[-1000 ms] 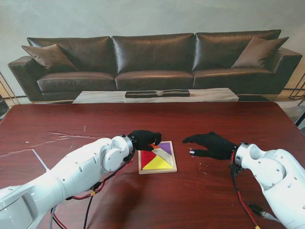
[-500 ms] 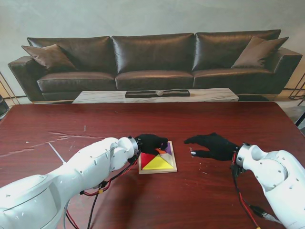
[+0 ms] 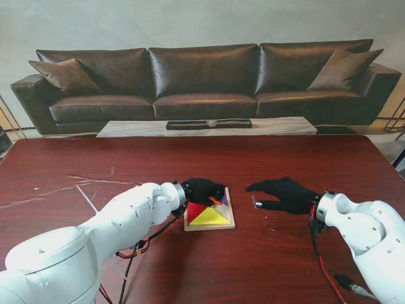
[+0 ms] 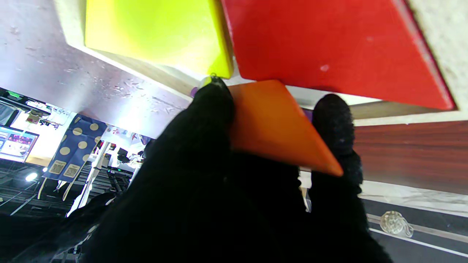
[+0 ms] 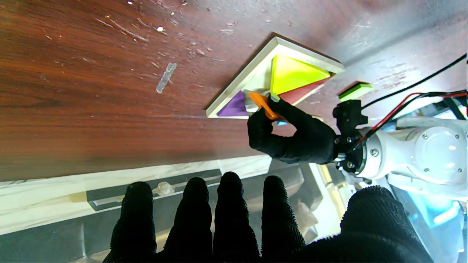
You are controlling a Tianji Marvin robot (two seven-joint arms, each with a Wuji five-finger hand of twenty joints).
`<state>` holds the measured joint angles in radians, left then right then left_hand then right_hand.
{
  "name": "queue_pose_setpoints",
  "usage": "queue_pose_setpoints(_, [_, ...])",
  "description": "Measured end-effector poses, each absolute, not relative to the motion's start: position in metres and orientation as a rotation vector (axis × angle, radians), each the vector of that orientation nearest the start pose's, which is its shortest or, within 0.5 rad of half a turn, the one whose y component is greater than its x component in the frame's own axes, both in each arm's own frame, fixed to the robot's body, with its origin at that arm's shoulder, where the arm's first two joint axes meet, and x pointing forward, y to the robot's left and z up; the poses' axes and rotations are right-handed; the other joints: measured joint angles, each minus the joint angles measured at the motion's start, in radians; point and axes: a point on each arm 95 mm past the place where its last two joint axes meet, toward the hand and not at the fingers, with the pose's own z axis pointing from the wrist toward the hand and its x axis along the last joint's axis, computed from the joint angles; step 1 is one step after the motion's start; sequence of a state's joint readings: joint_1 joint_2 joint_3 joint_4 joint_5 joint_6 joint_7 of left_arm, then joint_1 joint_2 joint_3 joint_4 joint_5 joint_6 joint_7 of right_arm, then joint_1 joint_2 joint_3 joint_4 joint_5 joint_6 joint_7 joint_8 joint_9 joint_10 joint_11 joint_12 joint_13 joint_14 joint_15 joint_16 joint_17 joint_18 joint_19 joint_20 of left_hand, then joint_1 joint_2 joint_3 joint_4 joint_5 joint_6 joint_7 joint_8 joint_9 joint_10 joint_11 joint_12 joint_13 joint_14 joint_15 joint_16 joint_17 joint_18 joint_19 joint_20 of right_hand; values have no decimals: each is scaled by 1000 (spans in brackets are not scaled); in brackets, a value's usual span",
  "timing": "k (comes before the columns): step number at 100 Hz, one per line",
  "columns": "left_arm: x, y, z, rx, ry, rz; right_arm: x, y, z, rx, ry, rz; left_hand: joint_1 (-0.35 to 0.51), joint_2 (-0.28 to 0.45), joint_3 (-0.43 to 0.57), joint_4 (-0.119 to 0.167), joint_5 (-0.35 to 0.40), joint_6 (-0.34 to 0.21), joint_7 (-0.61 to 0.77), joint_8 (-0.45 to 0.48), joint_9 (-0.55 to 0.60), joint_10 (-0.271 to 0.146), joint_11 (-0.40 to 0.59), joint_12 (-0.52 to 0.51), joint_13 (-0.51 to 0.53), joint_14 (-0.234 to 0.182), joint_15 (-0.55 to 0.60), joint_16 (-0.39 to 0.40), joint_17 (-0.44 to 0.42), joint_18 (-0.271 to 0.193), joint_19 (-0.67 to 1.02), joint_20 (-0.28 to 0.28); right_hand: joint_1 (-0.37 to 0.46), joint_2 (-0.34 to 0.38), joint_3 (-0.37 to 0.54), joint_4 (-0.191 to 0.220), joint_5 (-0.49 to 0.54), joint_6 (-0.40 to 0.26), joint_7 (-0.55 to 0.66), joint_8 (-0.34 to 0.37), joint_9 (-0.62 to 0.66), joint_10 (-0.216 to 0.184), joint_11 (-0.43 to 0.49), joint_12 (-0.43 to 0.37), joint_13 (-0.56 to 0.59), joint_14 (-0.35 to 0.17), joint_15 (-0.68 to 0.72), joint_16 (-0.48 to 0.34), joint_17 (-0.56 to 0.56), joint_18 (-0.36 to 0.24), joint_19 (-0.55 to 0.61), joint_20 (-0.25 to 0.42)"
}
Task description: Assemble the tangram pieces into a square
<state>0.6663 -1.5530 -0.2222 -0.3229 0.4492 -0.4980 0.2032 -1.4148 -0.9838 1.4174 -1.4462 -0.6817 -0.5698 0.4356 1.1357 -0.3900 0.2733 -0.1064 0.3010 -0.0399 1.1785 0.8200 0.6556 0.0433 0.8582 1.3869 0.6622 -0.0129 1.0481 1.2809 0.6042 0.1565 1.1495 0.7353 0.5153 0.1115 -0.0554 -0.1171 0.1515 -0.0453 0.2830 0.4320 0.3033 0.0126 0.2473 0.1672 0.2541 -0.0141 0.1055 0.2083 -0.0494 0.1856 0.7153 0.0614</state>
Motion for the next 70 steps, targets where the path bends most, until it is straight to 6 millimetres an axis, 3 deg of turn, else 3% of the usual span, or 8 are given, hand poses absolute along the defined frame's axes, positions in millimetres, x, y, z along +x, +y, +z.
queue_pose_setpoints(7, [538, -159, -376, -1073, 2081, -1674, 436, -89, -288, 1216, 1932, 1621, 0, 21, 1, 9, -2, 14, -30, -80, -9, 16, -82, -33, -33, 29, -58, -30, -27, 18, -22, -9, 0, 0, 0, 0, 0, 0, 0, 0, 0, 0, 0, 0, 0, 0, 0, 0, 0, 0, 0, 0])
queue_pose_setpoints(8, [538, -159, -376, -1074, 2082, -1674, 436, -89, -288, 1216, 1932, 1621, 1, 33, 1, 12, -2, 21, -48, -106, -11, 23, -130, -49, -41, 40, -90, -51, -40, 19, -27, -10, 0, 0, 0, 0, 0, 0, 0, 0, 0, 0, 0, 0, 0, 0, 0, 0, 0, 0, 0, 0])
queue_pose_setpoints(16, [539, -160, -376, -1085, 2089, -1669, 436, -90, -287, 1217, 1931, 1620, 1, 54, -8, 23, -1, 44, -119, -173, -21, 40, -242, -123, -61, 73, -197, -146, -65, 20, -29, -19, 0, 0, 0, 0, 0, 0, 0, 0, 0, 0, 0, 0, 0, 0, 0, 0, 0, 0, 0, 0])
queue_pose_setpoints(24, [539, -160, -376, -1091, 2086, -1665, 436, -90, -287, 1217, 1930, 1620, 1, 62, -29, 23, -1, 58, -160, -200, -81, 61, -268, -216, -106, 83, -257, -258, -78, 20, -29, -23, 0, 0, 0, 0, 0, 0, 0, 0, 0, 0, 0, 0, 0, 0, 0, 0, 0, 0, 0, 0])
queue_pose_setpoints(33, [541, -160, -375, -1093, 2070, -1646, 436, -91, -287, 1218, 1931, 1618, 1, 81, -54, 23, 2, 64, -199, -214, -121, 65, -269, -300, -122, 99, -294, -325, -88, 20, -29, -23, 0, 0, 0, 0, 0, 0, 0, 0, 0, 0, 0, 0, 0, 0, 0, 0, 0, 0, 0, 0])
queue_pose_setpoints(54, [543, -159, -367, -1114, 2019, -1609, 436, -91, -288, 1224, 1936, 1613, 2, 155, -169, 33, 2, 75, -209, -216, -141, 77, -255, -344, -117, 107, -297, -349, -89, 23, -21, -23, 0, 0, 0, 0, 0, 0, 0, 0, 0, 0, 0, 0, 0, 0, 0, 0, 0, 0, 0, 0])
queue_pose_setpoints(70, [544, -153, -367, -1111, 2006, -1549, 436, -90, -289, 1225, 1939, 1613, 2, 182, -189, 33, 2, 76, -209, -218, -156, 78, -254, -364, -128, 114, -297, -352, -89, 30, 2, -12, 0, 0, 0, 0, 0, 0, 0, 0, 0, 0, 0, 0, 0, 0, 0, 0, 0, 0, 0, 0])
